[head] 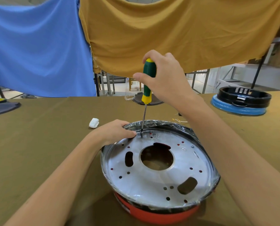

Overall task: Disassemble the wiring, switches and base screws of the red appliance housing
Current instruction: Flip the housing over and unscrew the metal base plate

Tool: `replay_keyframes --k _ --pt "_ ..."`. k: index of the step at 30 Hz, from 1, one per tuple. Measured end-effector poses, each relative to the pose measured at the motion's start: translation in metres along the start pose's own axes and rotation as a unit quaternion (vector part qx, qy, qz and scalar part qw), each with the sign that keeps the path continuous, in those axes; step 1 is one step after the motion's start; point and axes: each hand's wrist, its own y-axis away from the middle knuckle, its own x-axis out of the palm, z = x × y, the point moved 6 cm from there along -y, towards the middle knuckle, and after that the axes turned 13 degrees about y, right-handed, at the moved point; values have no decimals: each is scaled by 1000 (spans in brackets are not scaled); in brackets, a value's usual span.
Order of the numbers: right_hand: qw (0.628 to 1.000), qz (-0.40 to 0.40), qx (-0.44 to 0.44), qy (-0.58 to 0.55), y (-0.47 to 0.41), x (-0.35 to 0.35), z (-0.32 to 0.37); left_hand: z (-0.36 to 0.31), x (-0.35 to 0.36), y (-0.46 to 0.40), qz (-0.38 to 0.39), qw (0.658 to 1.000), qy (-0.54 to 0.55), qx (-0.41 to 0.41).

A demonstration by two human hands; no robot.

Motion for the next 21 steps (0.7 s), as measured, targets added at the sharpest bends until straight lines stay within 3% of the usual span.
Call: replay_keyframes --k 6,12,18,21 --pt "996 35 15 -77 -4 0 -3 1 0 0 -1 1000 8 0" --pt "1000 5 -12 9 0 2 3 -1 0 4 -5 1000 -1 -4" --pt "997 24 13 -69 -3 -2 -4 -5 0 6 1 1000 14 2" --pt "999 23 -13 -43 1 4 3 -6 0 7 4 1000 11 5"
